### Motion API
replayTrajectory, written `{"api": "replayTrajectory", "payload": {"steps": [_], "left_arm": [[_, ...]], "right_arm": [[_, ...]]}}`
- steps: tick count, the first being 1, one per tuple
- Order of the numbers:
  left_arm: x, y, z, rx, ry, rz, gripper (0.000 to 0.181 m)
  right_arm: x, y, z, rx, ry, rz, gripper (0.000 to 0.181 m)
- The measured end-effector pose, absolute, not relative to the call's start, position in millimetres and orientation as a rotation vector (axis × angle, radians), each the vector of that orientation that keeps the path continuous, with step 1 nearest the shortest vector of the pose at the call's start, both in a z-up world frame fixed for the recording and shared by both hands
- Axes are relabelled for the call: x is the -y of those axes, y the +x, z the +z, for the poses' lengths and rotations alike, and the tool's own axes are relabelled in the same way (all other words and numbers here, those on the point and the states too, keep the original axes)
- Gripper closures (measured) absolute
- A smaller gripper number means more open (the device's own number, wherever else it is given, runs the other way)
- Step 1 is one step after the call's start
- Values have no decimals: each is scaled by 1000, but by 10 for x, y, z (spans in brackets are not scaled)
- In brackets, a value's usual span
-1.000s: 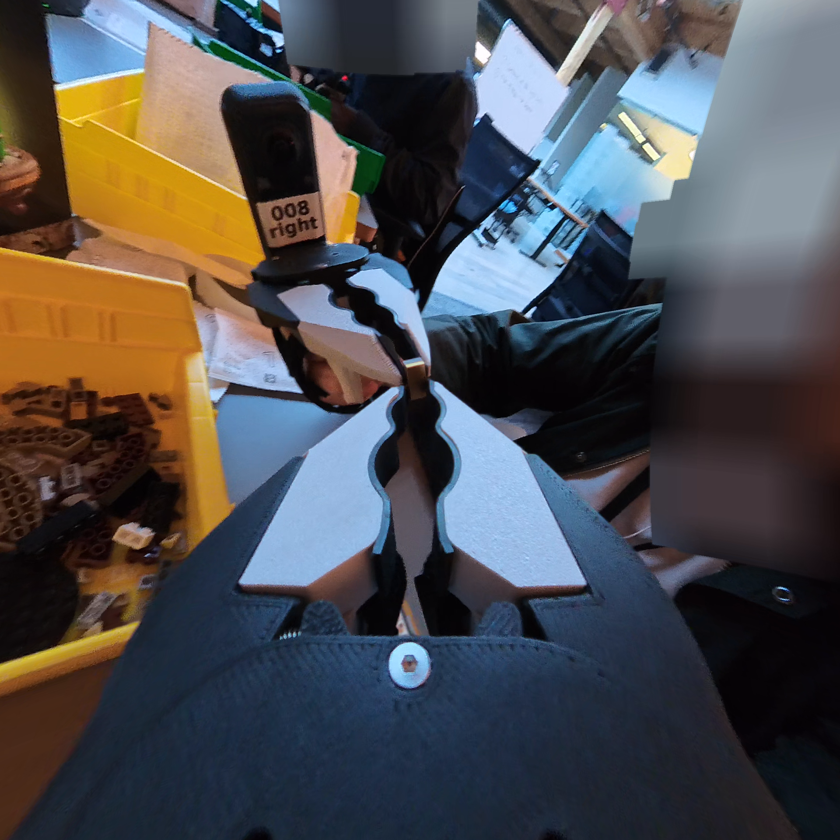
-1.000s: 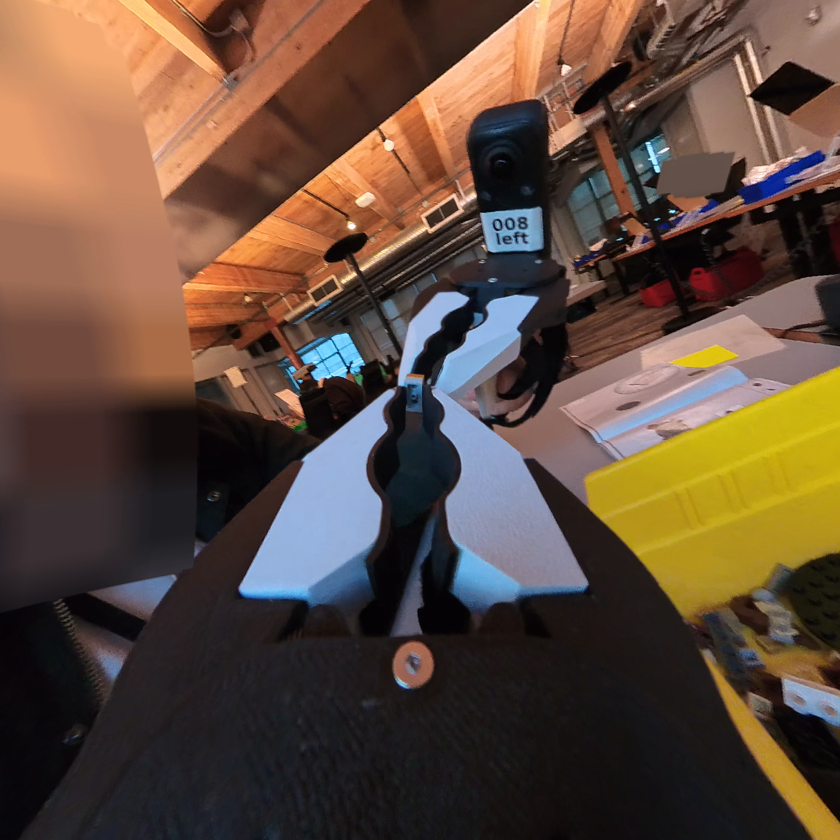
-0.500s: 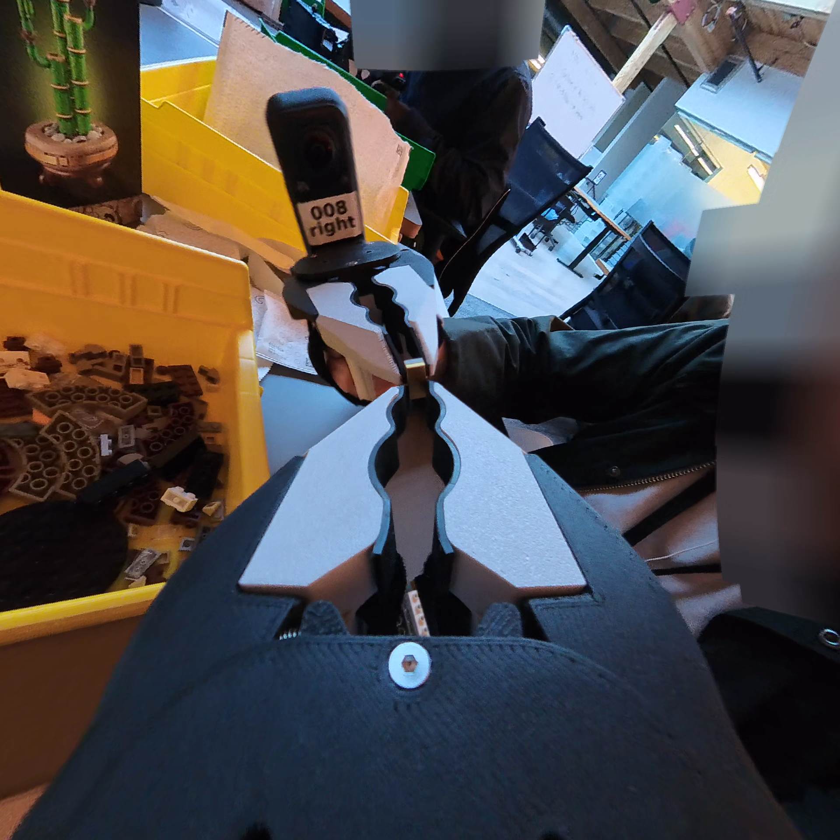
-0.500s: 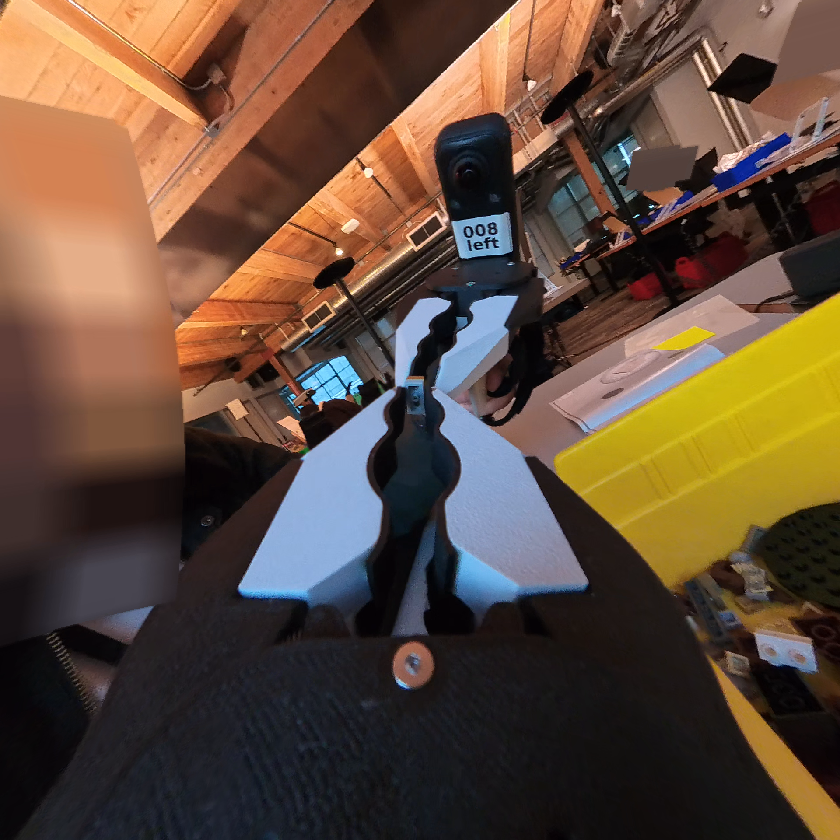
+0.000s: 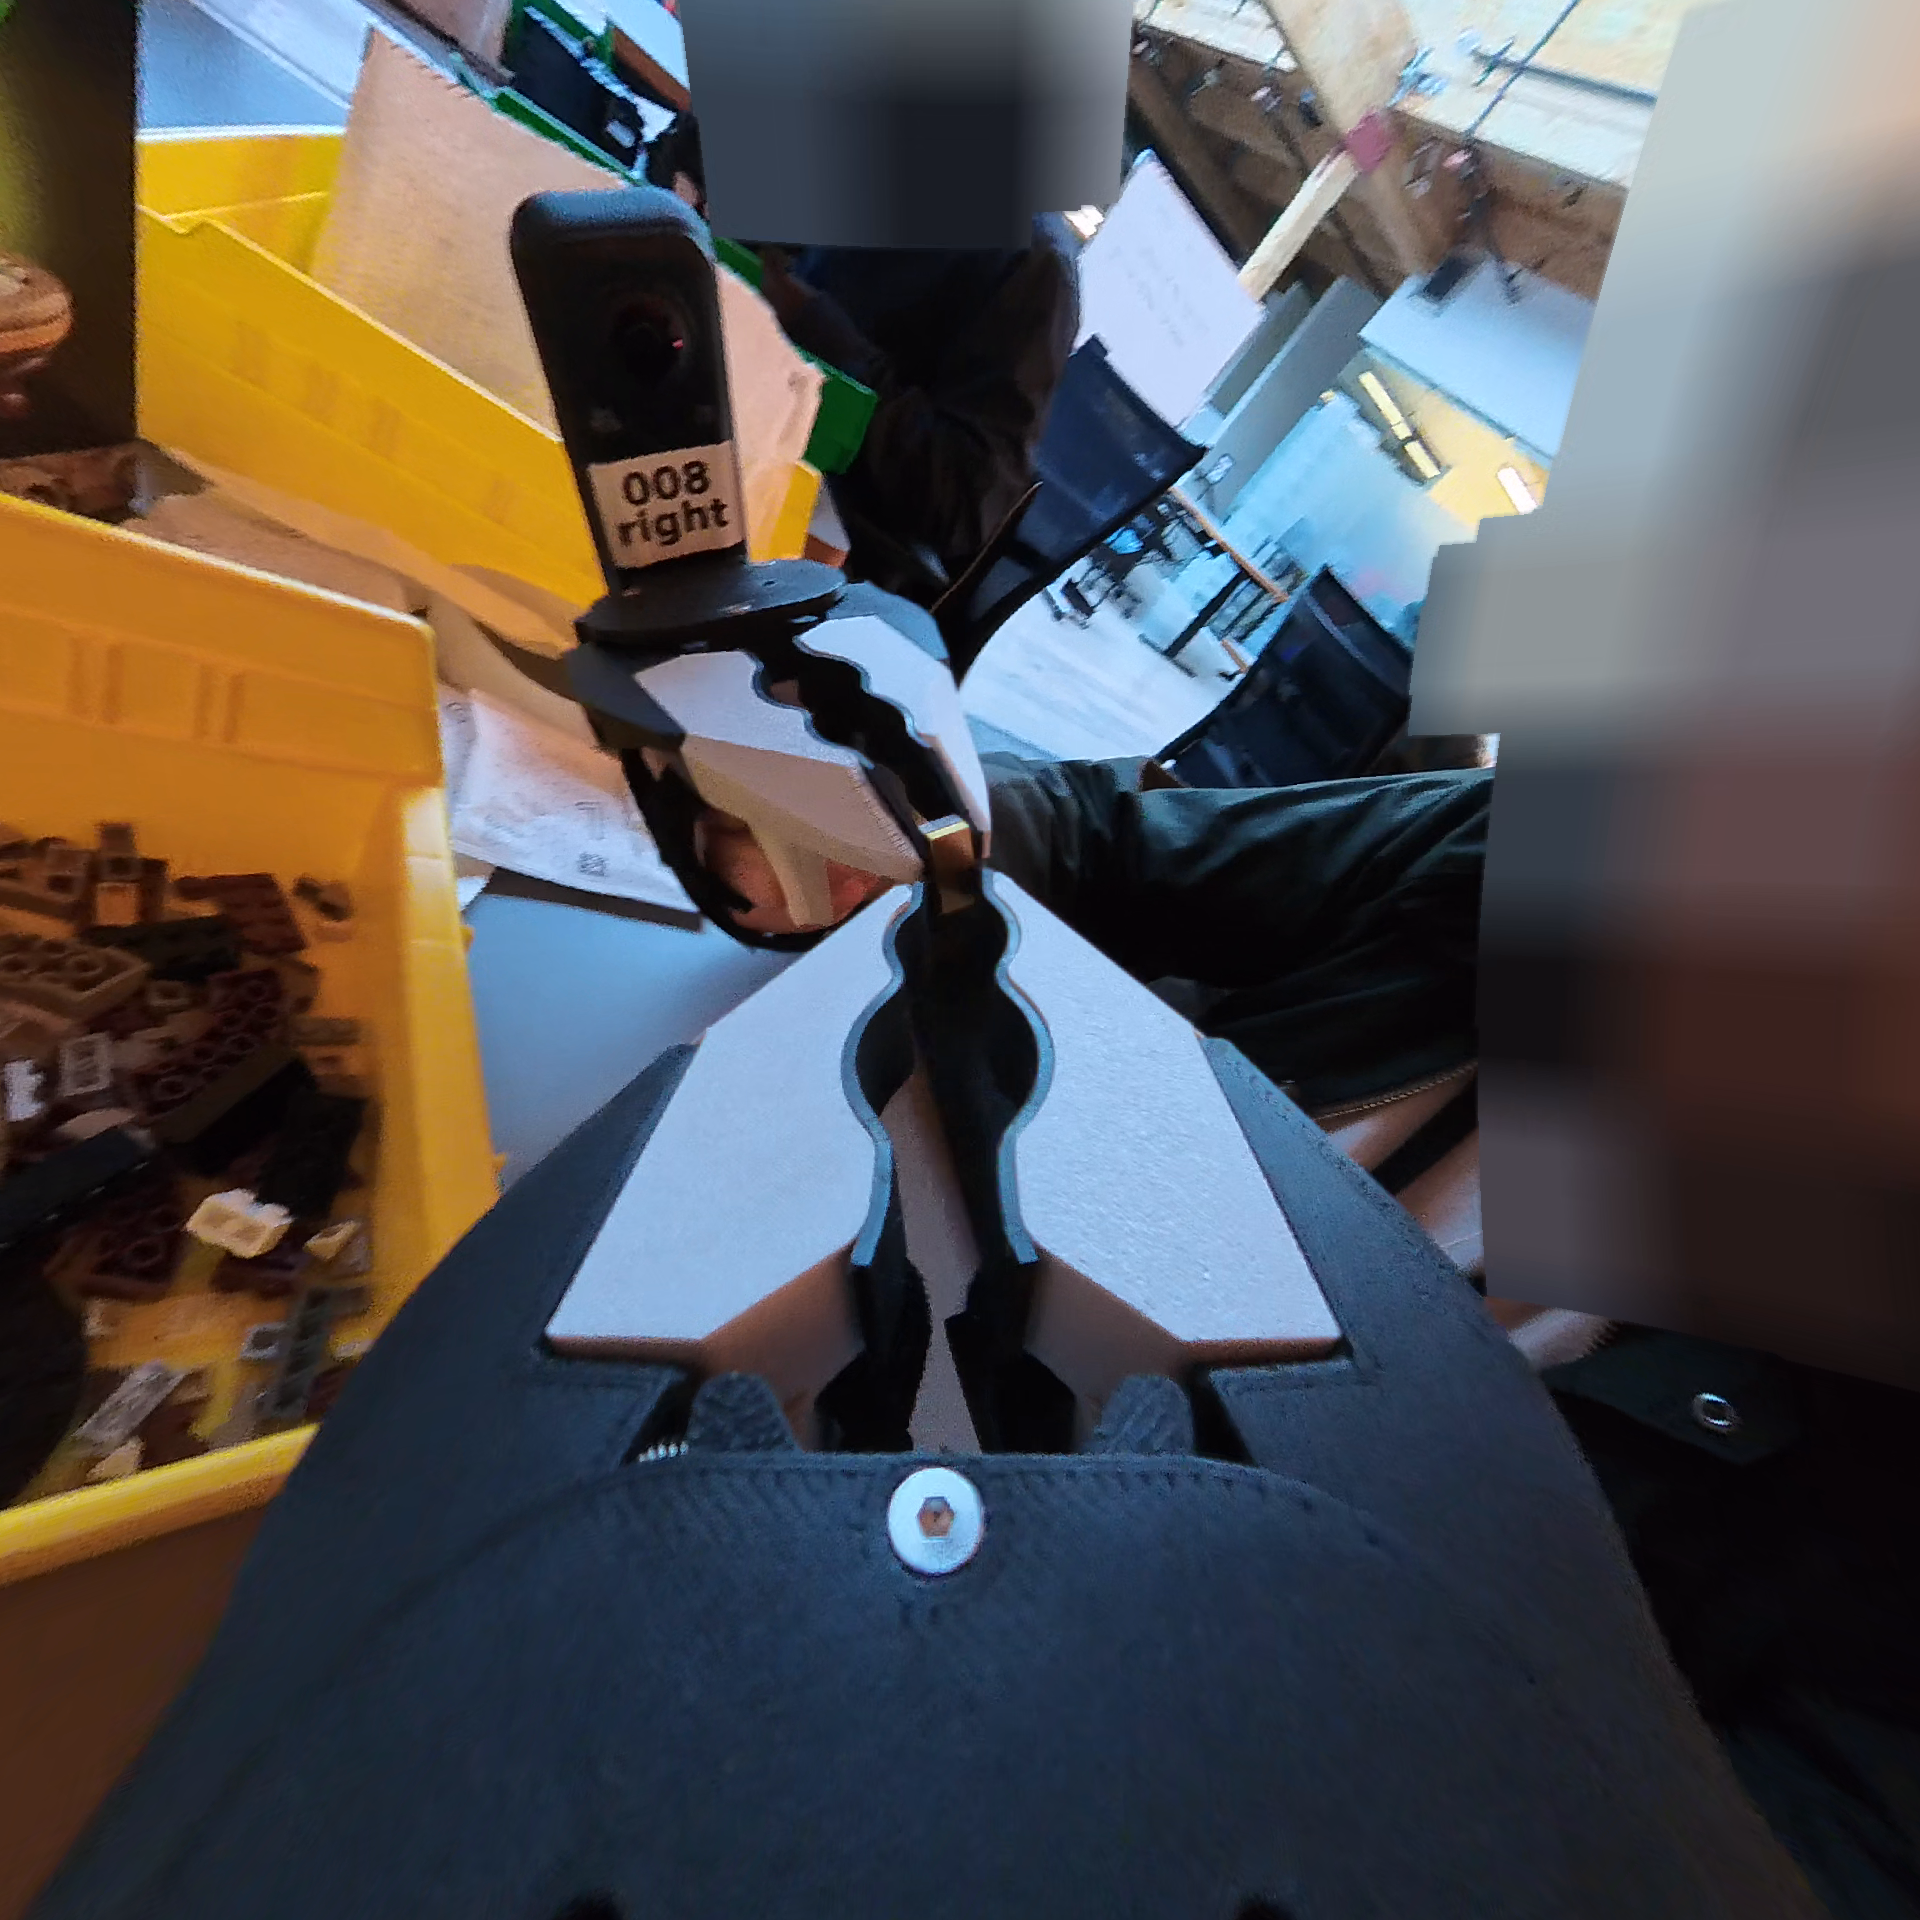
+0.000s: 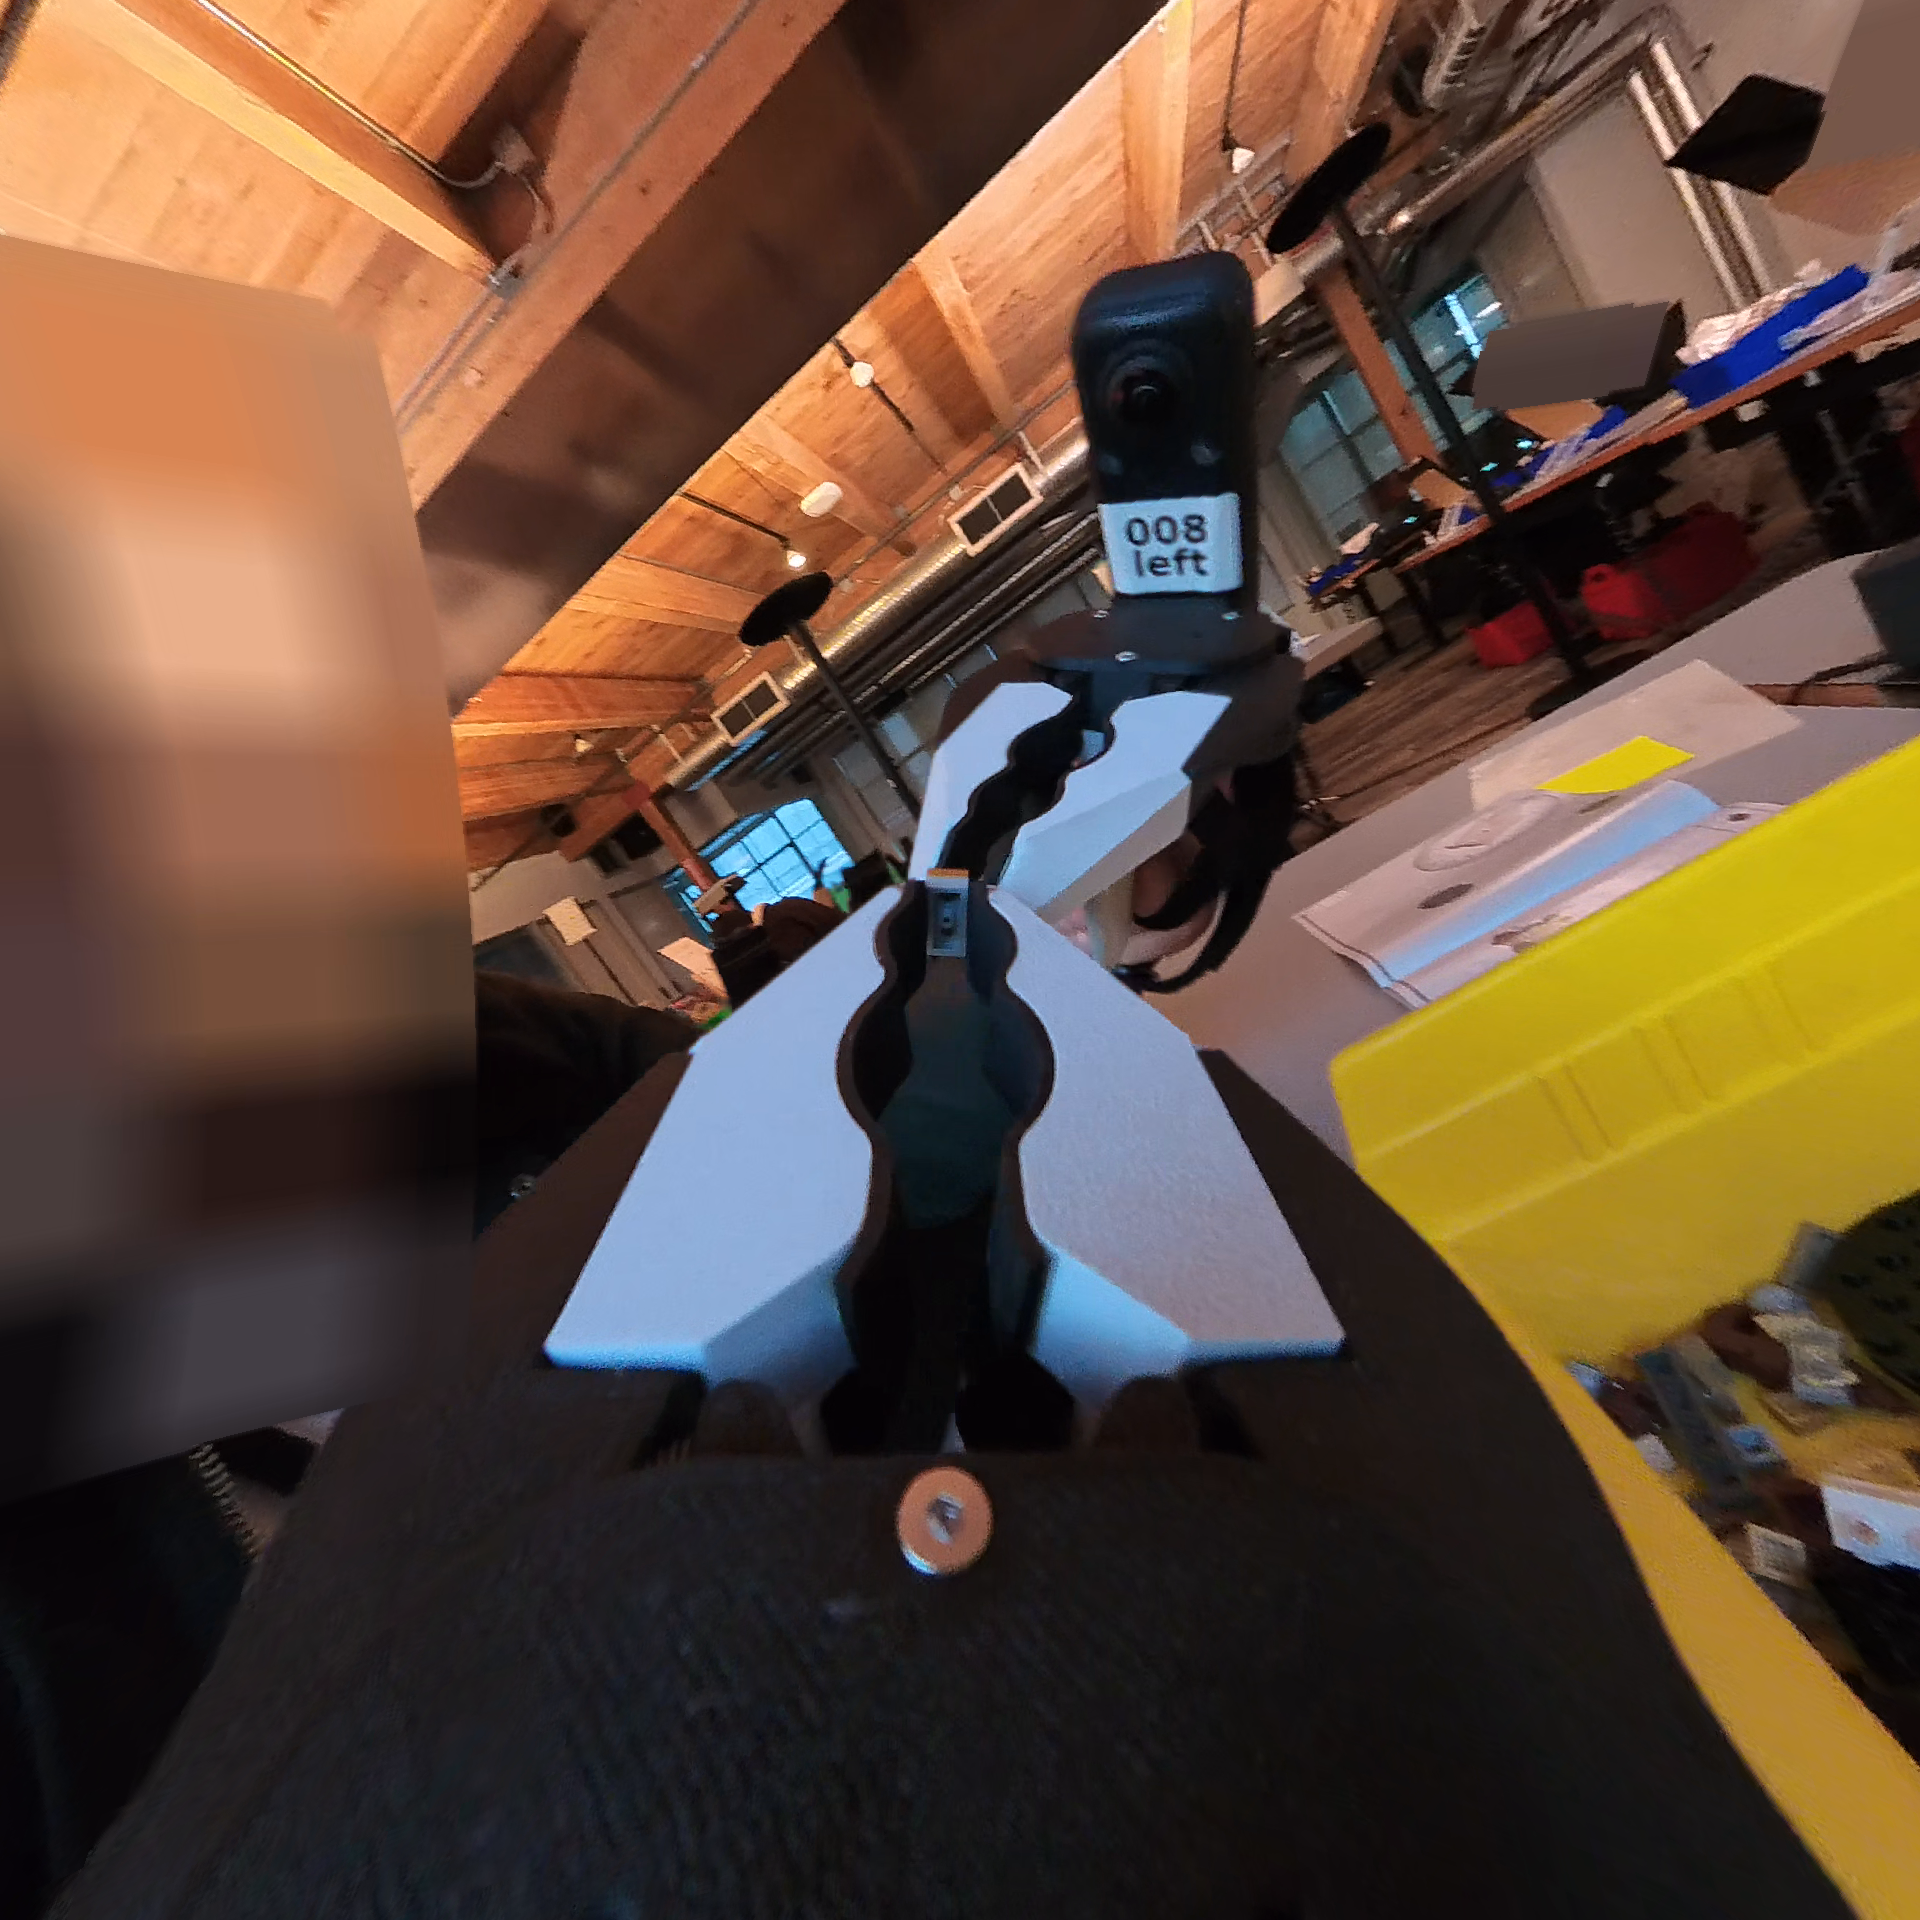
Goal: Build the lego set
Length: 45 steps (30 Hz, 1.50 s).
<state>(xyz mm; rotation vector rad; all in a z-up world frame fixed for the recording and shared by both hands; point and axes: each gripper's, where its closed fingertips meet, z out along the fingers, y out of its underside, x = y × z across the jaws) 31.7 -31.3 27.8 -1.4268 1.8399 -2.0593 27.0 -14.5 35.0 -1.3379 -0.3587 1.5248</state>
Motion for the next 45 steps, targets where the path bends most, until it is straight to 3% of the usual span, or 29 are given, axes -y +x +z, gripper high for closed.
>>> {"api": "replayTrajectory", "payload": {"steps": [8, 12, 16, 20, 45], "left_arm": [[390, 264, 417, -1780, -1340, -2355, 181], [292, 288, 327, -1789, -1436, -2259, 181], [177, 390, 232, -1775, -1479, -2024, 163], [87, 465, 139, -1765, -1505, -1830, 175], [130, 430, 211, -1753, -1493, -1889, 176]], "right_arm": [[275, 250, 509, 360, -1199, 1720, 176], [199, 256, 419, 359, -1275, 1627, 176], [60, 334, 314, 300, -1347, 1490, 176], [-49, 396, 231, 230, -1399, 1417, 176], [25, 387, 271, 312, -1450, 1395, 177]]}}
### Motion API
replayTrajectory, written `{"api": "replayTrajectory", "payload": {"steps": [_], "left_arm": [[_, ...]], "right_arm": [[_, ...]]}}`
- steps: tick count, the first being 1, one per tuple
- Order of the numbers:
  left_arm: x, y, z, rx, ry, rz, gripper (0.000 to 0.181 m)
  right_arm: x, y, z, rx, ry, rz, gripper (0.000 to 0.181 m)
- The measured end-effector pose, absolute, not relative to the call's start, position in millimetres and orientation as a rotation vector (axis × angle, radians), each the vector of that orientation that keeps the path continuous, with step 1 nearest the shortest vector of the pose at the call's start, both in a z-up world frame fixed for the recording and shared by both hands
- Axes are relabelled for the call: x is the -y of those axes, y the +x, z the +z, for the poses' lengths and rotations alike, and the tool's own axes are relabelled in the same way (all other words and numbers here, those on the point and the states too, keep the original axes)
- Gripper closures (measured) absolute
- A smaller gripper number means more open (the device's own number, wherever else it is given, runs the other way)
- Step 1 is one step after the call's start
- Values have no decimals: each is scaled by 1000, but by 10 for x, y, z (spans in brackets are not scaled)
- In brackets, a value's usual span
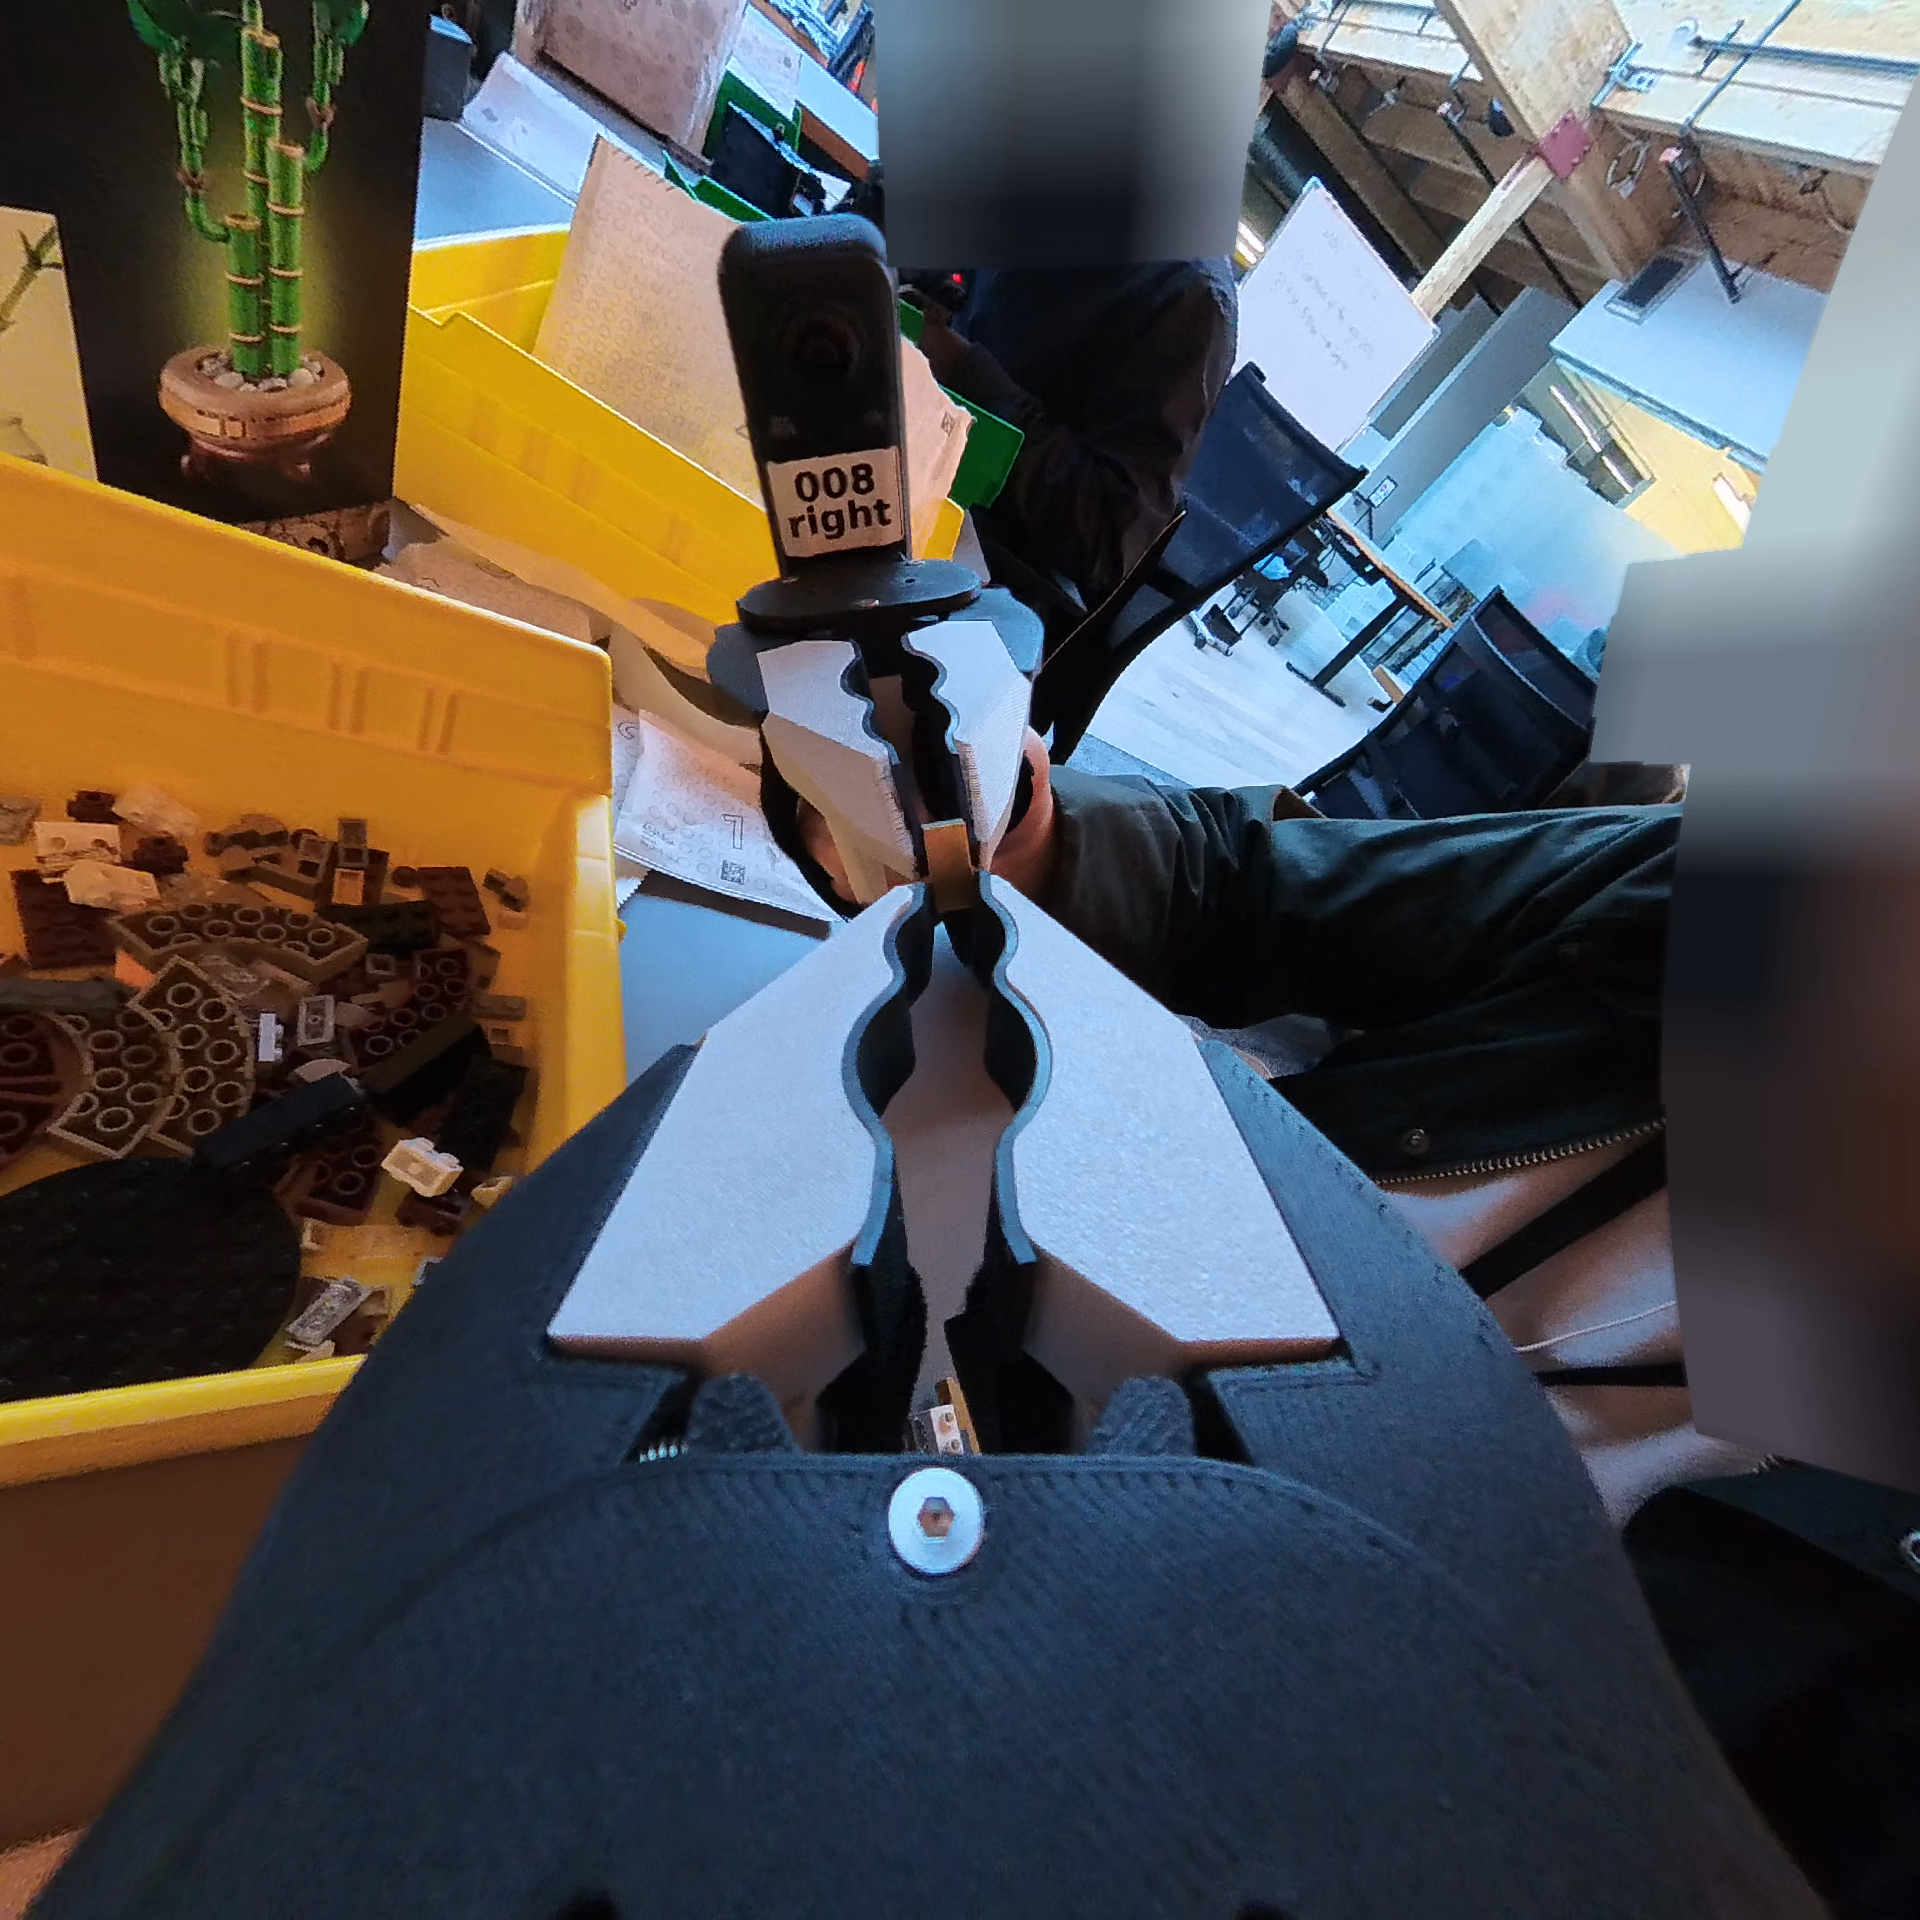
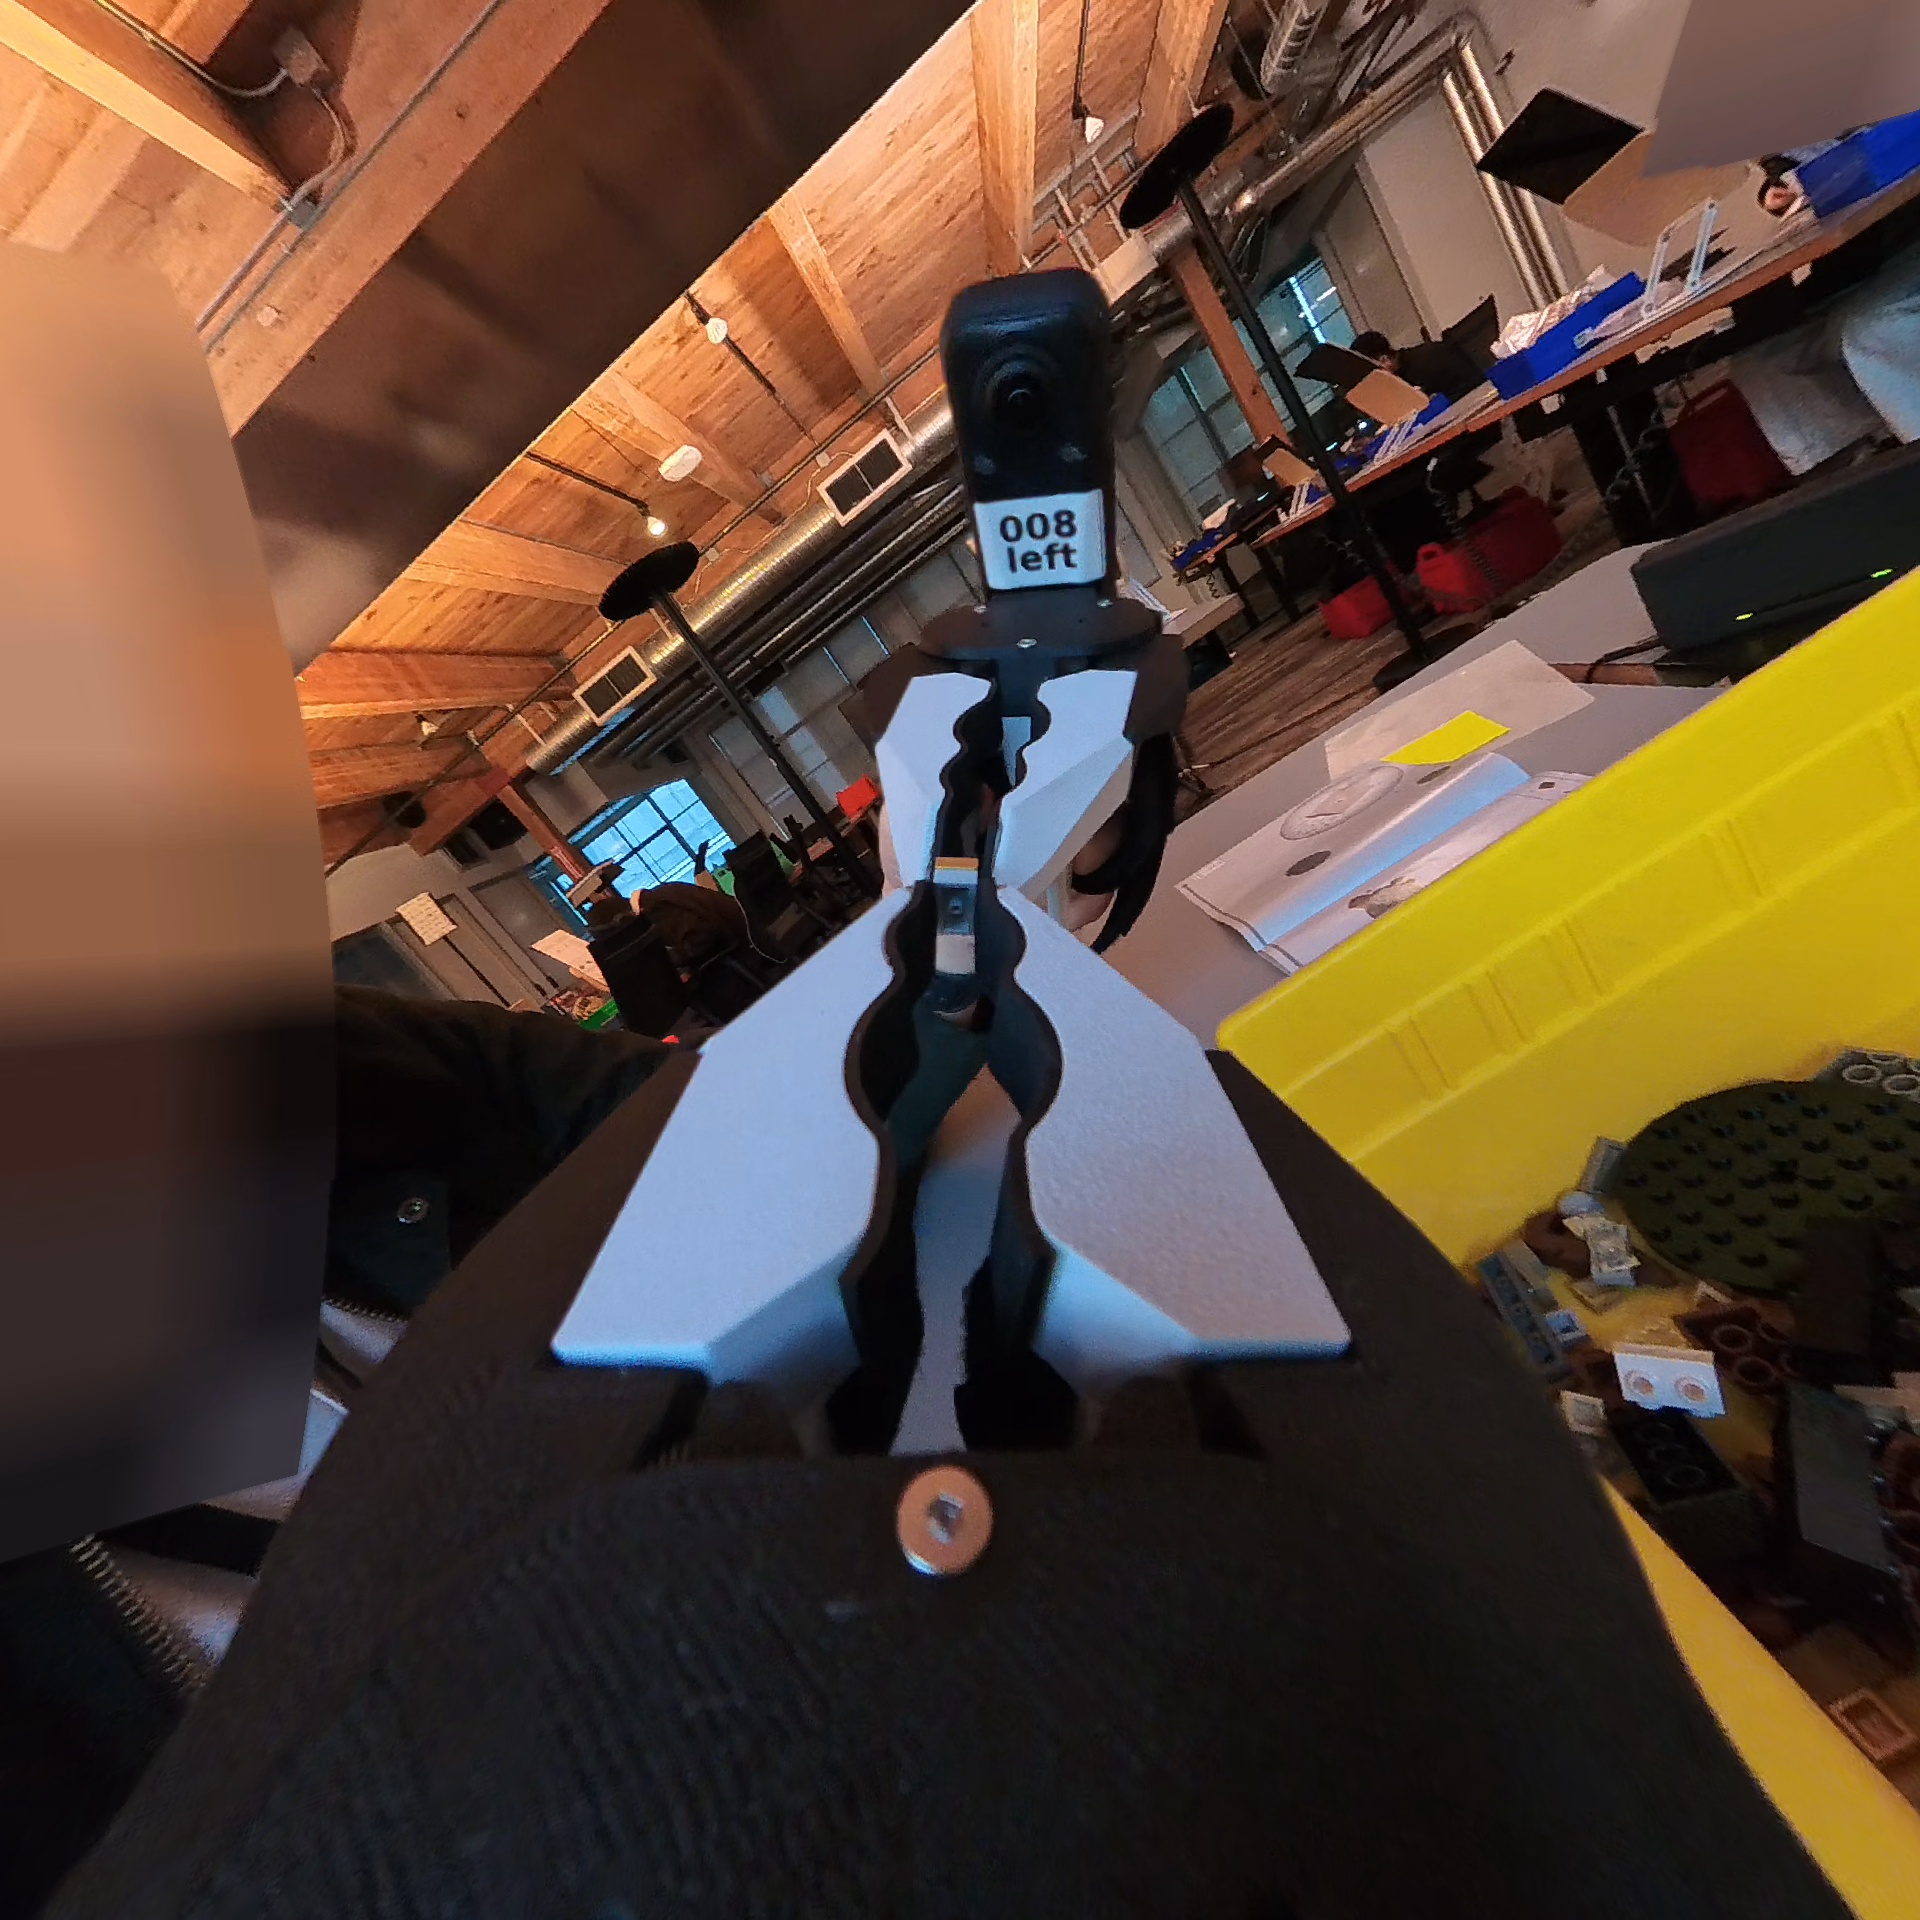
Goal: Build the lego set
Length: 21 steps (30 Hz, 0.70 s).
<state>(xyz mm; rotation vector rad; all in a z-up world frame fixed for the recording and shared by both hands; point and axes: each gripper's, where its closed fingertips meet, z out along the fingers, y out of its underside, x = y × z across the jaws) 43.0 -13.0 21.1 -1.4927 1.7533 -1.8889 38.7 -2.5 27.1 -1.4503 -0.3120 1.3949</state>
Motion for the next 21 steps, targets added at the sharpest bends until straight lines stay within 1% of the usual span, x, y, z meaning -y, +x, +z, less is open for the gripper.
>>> {"api": "replayTrajectory", "payload": {"steps": [14, 19, 21], "left_arm": [[124, 433, 307, -1714, -1452, -1887, 176], [137, 446, 279, -1735, -1442, -1878, 172], [121, 449, 266, -1731, -1443, -1878, 174]], "right_arm": [[44, 392, 334, 322, -1425, 1348, 176], [55, 395, 305, 336, -1431, 1366, 177], [51, 381, 292, 342, -1436, 1362, 176]]}}
